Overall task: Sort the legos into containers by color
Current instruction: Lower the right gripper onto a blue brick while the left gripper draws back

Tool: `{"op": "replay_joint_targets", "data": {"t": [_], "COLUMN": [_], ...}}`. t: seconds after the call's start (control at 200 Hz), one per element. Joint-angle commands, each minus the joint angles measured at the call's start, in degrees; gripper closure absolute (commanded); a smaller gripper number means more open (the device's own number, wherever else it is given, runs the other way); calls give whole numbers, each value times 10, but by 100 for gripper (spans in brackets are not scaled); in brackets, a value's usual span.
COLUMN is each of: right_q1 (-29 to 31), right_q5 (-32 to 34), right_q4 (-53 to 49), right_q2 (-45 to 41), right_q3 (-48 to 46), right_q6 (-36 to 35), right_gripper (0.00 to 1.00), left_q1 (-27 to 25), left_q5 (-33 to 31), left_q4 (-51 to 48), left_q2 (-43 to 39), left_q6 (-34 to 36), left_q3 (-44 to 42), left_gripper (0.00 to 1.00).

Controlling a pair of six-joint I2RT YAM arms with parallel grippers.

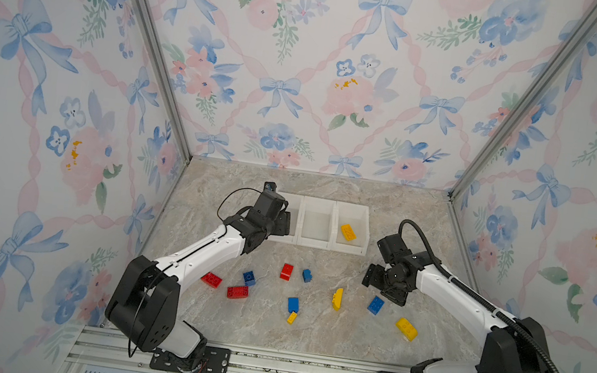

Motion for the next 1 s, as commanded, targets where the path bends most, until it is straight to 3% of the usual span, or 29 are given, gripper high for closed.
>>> {"op": "replay_joint_targets", "data": {"t": [0.0, 0.695, 0.995], "right_q1": [-4, 13, 22], "right_q5": [6, 6, 13], "right_q4": [-6, 62, 77], "right_q2": [-11, 22, 22], "right_q3": [-19, -77, -96], "right_q6": [27, 49, 56], "right_gripper": [15, 26, 40], "left_q1": [0, -1, -1], "left_q5": [6, 23, 44], "left_q4": [13, 16, 16], "left_q2": [-27, -118, -148], "left_q6": [-18, -47, -54], "left_q3": [-25, -98, -121], "left_gripper": [21, 16, 14]}}
